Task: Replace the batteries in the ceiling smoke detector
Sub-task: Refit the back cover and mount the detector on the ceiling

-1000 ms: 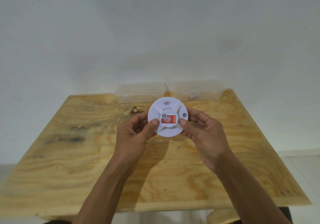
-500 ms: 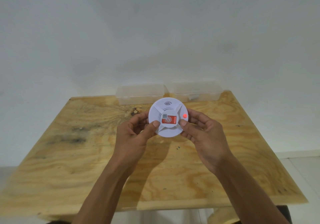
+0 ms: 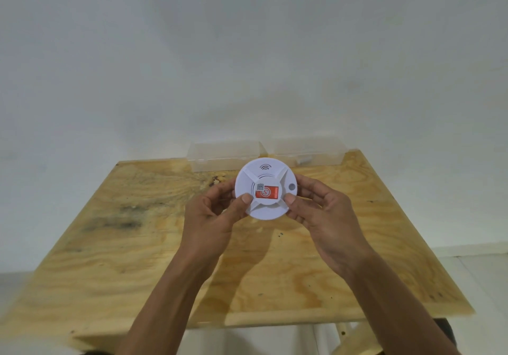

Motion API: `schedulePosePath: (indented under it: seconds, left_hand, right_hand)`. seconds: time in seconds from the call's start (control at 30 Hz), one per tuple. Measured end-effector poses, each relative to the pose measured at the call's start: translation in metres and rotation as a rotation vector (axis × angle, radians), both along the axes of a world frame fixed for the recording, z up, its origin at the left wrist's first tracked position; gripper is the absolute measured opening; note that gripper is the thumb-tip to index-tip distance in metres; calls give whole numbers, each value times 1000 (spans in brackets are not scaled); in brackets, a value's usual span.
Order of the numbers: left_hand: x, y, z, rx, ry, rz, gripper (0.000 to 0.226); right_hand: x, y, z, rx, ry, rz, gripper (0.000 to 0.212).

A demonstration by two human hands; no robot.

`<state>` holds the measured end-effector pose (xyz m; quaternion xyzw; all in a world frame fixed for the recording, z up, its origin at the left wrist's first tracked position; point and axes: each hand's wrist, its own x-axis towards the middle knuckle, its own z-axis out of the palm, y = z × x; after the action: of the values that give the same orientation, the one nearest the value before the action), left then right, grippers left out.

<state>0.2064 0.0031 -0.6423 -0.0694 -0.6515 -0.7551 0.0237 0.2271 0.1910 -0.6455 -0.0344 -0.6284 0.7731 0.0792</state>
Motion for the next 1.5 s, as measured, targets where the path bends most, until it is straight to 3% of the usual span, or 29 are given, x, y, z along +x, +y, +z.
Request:
schedulePosePath:
  seconds: [0.47,0.87,1.1,1.5]
  left_hand:
    - [4,-5,16,3,1,43,31]
    - [-80,-7,32,-92,-8,67,40]
    - [-93,-6,121,-121,-46,74,37]
    - [-96,-12,362,-78,89,66,39]
  right_hand:
    - [4,-6,24,81,54,-15,38]
    - [-81,-9,35,183,49,-62,39]
    - [-97,-6,121,206,30,-76,40]
    - [-103,-7,361,283,169,-74,36]
